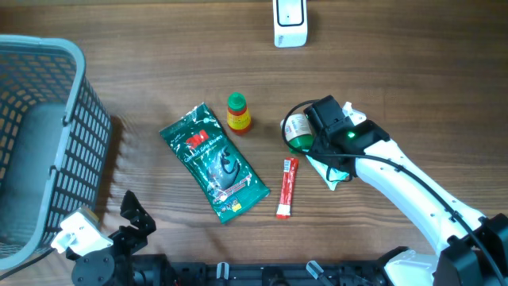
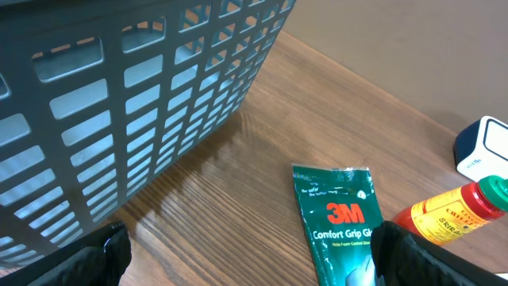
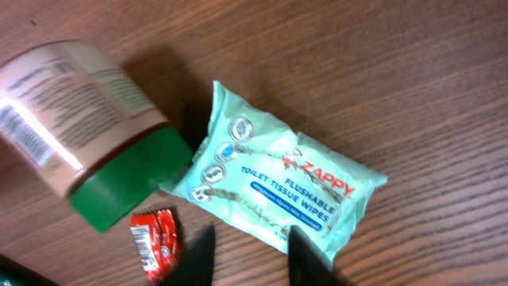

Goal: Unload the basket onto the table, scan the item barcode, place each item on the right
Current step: 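Grasp the wipes pack and drag it right of the jar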

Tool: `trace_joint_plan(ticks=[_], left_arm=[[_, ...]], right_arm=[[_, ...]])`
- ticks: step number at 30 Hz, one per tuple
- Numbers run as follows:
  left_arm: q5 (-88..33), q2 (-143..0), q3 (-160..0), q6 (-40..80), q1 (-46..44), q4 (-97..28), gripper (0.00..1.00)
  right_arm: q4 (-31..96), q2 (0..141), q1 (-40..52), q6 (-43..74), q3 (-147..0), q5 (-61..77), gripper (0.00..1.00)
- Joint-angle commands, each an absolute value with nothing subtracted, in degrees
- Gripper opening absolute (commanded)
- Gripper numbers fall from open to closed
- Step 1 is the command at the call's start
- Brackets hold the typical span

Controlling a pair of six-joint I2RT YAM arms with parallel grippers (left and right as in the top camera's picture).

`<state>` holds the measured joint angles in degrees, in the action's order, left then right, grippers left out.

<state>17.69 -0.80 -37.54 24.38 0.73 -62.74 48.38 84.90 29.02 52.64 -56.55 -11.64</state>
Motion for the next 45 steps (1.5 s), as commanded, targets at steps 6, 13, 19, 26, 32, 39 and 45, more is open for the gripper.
trace_joint_plan(ticks=[6,13,19,26,32,39,45], left_arm=[[17.43,-0.36,-37.43,24.91,0.36,-62.5,1.0],[17.43,-0.36,-37.45,24.91,0.36,-62.5,1.0],[17.43,-0.36,-37.43,24.91,0.36,-62.5,1.0],[17.43,-0.36,-37.45,24.91,0.36,-62.5,1.0],[17.43,-0.36,-37.43,24.91,0.36,-62.5,1.0],[17.43,-0.36,-37.43,24.91,0.36,-62.5,1.0],[17.43,-0.36,-37.43,24.91,0.36,-62.5,1.0]], right_arm=[[37.23,91.31,26.15,55.42,-54.3,-5.82,0.07],[33.34,103.98,25.8,55.55,-54.3,-5.87,0.14],[30.92,107.28,25.78,50.35,-55.31,-2.83,0.7],[42.35,97.54,25.78,46.02,-65.98,-3.09,1.0],[51.77,88.23,25.91,39.2,-67.22,-3.77,1.0],[60.73,90.0,30.22,40.49,-62.76,-6.55,1.0],[60.47,94.32,33.67,43.75,-58.15,-10.96,0.95]])
